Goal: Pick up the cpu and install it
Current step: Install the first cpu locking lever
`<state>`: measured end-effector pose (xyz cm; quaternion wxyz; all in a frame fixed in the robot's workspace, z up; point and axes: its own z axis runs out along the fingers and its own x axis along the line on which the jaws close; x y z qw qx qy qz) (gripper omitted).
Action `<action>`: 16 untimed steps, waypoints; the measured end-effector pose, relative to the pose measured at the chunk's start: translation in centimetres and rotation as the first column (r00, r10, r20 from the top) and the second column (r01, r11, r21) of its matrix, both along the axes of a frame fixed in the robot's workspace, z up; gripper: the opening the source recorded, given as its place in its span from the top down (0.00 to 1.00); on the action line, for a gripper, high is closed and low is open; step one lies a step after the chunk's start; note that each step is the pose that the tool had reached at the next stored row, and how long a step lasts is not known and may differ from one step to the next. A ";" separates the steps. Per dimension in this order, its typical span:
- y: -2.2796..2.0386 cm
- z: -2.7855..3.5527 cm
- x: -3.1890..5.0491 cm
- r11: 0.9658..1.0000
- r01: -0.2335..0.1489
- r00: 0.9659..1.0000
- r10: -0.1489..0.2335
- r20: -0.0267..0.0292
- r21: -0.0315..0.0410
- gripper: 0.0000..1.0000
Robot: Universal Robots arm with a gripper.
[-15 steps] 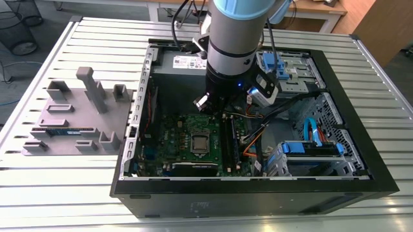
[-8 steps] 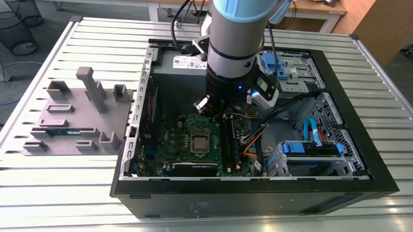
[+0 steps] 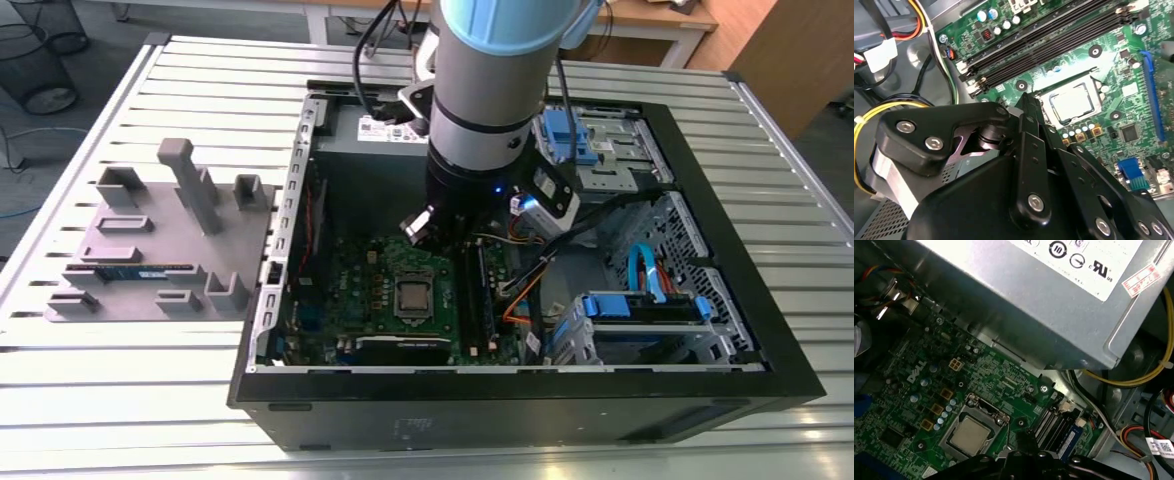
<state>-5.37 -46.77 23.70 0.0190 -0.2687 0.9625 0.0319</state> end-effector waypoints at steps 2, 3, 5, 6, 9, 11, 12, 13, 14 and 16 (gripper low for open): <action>-0.03 -0.01 0.00 1.000 0.000 1.000 0.000 0.000 -0.003 0.89; -0.03 -0.01 0.00 1.000 0.000 1.000 0.000 0.000 -0.003 0.89; -0.03 -0.01 0.00 1.000 0.000 1.000 0.000 0.000 -0.004 0.89; -0.03 0.00 0.00 1.000 0.000 1.000 0.000 0.000 -0.004 0.89; -0.03 -0.01 0.00 1.000 0.000 1.000 0.000 0.000 -0.004 0.89; -0.04 -0.05 -0.01 1.000 0.000 1.000 0.000 0.000 -0.004 0.89; -0.05 -0.08 -0.04 1.000 0.000 1.000 0.000 0.000 -0.004 0.89; -0.06 -0.12 -0.08 1.000 0.000 1.000 0.000 0.000 -0.004 0.89; -0.06 -0.17 -0.13 1.000 0.000 1.000 0.000 0.000 -0.004 0.89; -0.06 -0.28 -0.25 1.000 0.000 1.000 0.000 0.000 -0.005 0.89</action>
